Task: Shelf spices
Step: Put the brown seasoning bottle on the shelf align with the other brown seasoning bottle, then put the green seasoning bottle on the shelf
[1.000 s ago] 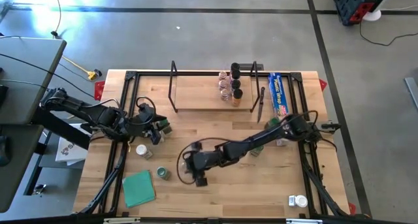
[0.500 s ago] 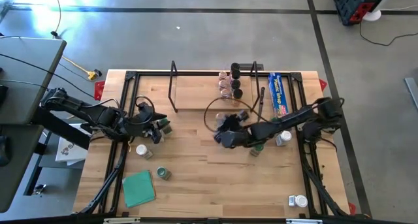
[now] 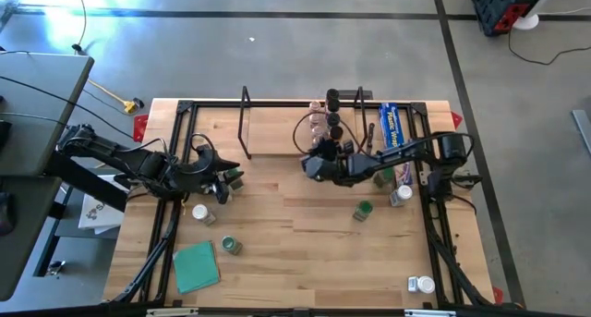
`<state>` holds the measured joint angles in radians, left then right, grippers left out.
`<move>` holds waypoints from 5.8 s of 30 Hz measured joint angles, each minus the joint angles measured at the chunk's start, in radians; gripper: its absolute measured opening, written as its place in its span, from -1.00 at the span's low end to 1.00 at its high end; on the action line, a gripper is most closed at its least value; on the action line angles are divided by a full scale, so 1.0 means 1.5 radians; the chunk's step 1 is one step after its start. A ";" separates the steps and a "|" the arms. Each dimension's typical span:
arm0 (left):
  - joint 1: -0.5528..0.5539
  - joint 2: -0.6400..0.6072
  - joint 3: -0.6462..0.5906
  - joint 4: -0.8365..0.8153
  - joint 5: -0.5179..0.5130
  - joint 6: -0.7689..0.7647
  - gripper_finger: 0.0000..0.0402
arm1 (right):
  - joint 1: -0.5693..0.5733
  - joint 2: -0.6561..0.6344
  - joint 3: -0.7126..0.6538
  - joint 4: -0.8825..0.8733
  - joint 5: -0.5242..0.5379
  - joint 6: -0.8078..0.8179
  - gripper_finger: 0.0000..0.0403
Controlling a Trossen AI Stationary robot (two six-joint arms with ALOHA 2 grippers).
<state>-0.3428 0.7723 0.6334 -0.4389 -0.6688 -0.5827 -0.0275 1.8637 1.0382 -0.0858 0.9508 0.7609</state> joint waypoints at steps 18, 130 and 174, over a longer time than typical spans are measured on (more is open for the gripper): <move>0.000 0.000 0.000 0.017 0.025 0.007 -0.28 | -0.037 0.000 0.000 0.017 -0.092 0.015 -0.07; 0.002 0.002 0.000 0.020 0.004 0.060 -0.28 | 0.254 -0.255 0.014 -0.126 -0.030 -0.390 -0.98; 0.117 0.184 0.000 0.291 0.166 0.281 -0.28 | 0.282 -0.338 0.013 -0.797 -0.589 0.013 0.47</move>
<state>-0.1677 1.0484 0.6334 -0.0020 -0.4202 -0.1614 0.3960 1.3568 1.0573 -1.2818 0.0669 0.7801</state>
